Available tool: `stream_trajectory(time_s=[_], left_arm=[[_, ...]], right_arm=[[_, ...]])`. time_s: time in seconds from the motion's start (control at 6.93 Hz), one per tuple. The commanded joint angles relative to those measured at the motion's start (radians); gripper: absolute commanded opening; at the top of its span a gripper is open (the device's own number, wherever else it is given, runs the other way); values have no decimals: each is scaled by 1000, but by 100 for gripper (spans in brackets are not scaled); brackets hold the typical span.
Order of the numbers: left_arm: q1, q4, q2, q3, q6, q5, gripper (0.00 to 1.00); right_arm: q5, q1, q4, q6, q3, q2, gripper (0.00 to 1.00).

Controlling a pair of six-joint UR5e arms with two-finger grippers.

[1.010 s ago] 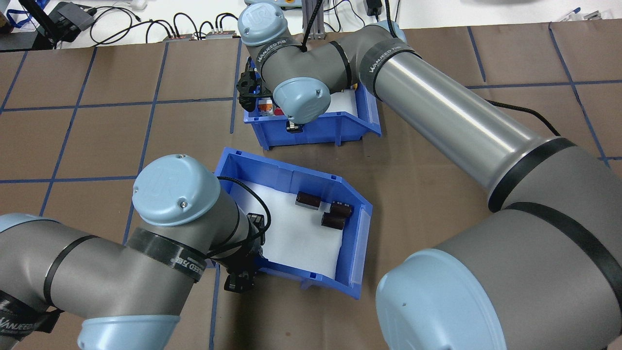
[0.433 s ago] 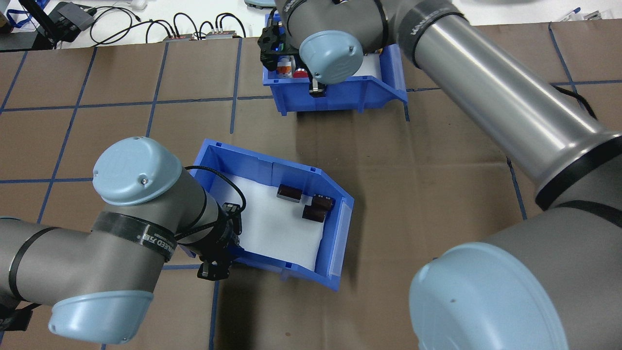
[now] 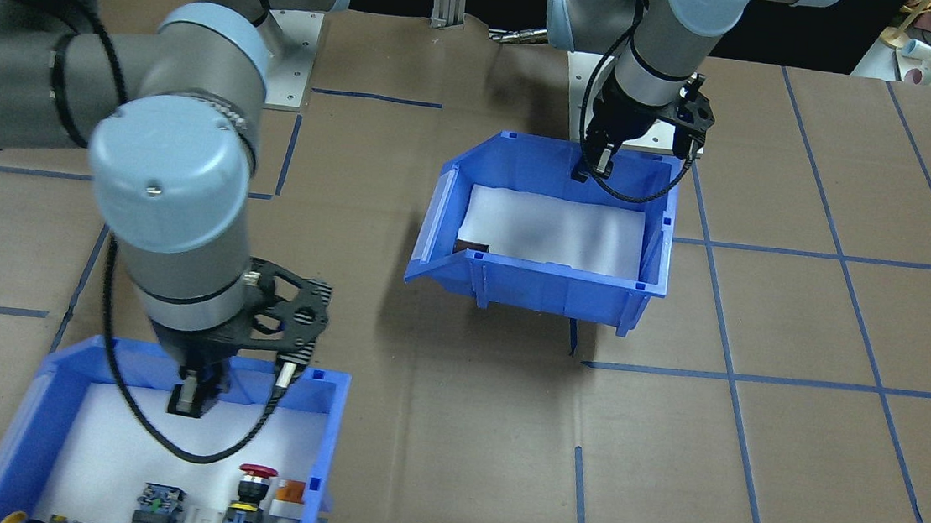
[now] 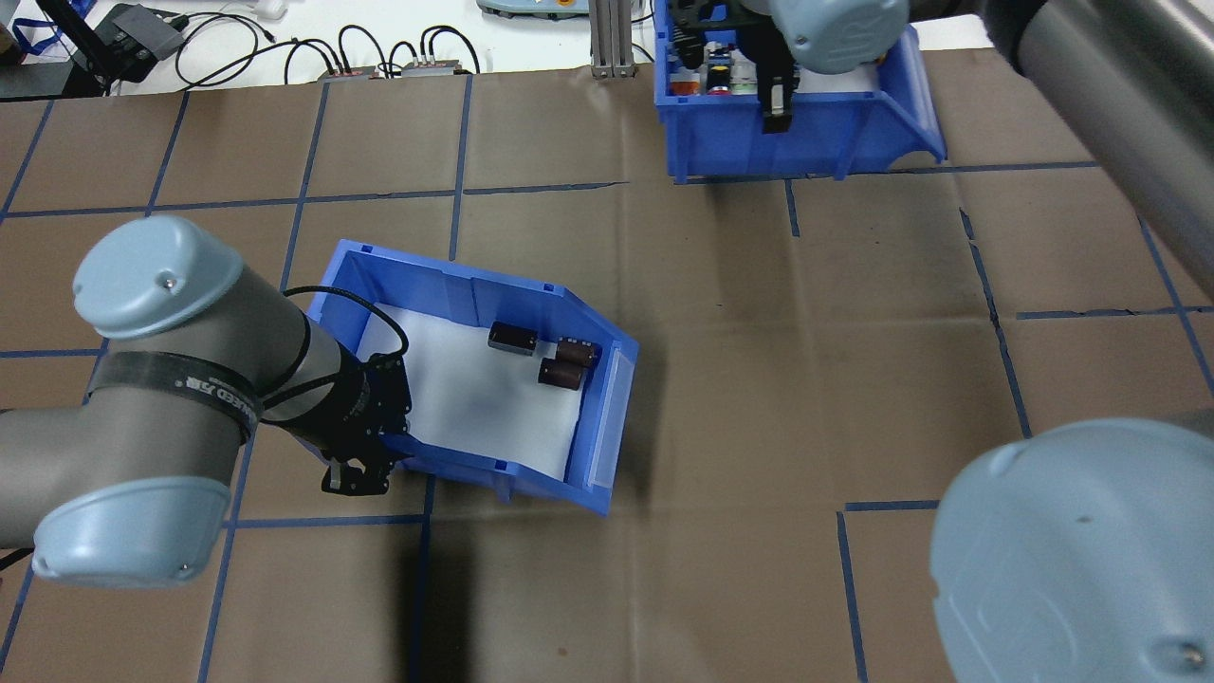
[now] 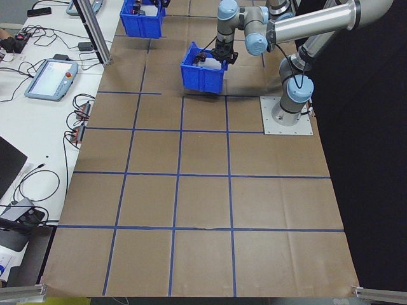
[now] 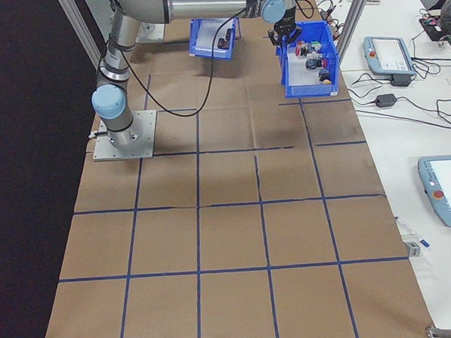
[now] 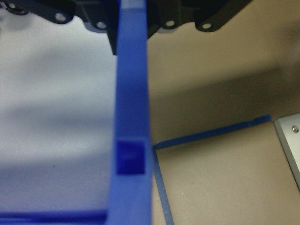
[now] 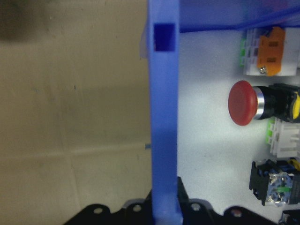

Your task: Place battery box in front

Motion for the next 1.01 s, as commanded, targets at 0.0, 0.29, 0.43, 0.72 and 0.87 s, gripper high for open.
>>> stream_trajectory(time_s=[0.0,0.29,0.43,0.72,0.87], left_arm=[[100,15,-76,66,74,-72,0],[79,16,-237,217,64,-136,0],[39,18,-303,261,59,-152,0],[-64,56,-468,417,-83,-199,0],[-128,149,-557,481,-207,-199,0]], right_arm=[[8,-154,7,-149,113,-91,3],[22,-246,7,-250,214,-183,3],[32,-266,7,-263,274,-238,3],[42,-301,-2,-370,431,-357,3],[43,-323,-12,-395,507,-420,3]])
